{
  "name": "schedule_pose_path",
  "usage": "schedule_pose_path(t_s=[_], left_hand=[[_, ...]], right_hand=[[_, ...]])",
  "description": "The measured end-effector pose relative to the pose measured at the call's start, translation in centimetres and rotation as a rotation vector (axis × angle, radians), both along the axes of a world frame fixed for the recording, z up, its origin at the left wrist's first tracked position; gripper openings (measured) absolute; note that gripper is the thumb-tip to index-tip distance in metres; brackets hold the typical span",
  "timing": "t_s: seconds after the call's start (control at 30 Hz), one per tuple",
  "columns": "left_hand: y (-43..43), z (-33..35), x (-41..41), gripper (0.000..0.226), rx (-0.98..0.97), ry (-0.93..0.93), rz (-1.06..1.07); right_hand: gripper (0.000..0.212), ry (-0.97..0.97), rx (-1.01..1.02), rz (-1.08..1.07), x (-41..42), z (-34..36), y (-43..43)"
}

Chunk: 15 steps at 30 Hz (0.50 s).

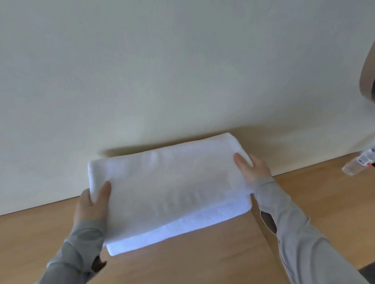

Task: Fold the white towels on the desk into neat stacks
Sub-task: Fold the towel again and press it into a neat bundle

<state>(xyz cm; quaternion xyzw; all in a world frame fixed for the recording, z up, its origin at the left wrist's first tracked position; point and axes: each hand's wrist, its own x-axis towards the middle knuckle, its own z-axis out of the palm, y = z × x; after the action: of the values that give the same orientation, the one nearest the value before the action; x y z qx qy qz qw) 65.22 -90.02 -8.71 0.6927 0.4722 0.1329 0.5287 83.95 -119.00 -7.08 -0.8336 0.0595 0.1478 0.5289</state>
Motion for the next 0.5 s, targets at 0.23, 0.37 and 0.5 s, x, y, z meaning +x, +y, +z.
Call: schedule_pose_path(t_s=[0.23,0.37,0.5], left_hand=[[0.2,-1.5,0.4,0.048,-0.02,0.072,-0.045],[0.4,-1.5,0.3,0.054,0.011,0.094,-0.059],[-0.1,-0.6,0.7,0.047,0.158,0.234,-0.079]], right_hand=[[0.032,-0.103,-0.025,-0.069,-1.2,-2.3,0.3],[0.031,-0.168,0.015,-0.143,-1.6,-3.0,0.1],[0.037,-0.125,-0.103,-0.077,-1.9,-2.7,0.4]])
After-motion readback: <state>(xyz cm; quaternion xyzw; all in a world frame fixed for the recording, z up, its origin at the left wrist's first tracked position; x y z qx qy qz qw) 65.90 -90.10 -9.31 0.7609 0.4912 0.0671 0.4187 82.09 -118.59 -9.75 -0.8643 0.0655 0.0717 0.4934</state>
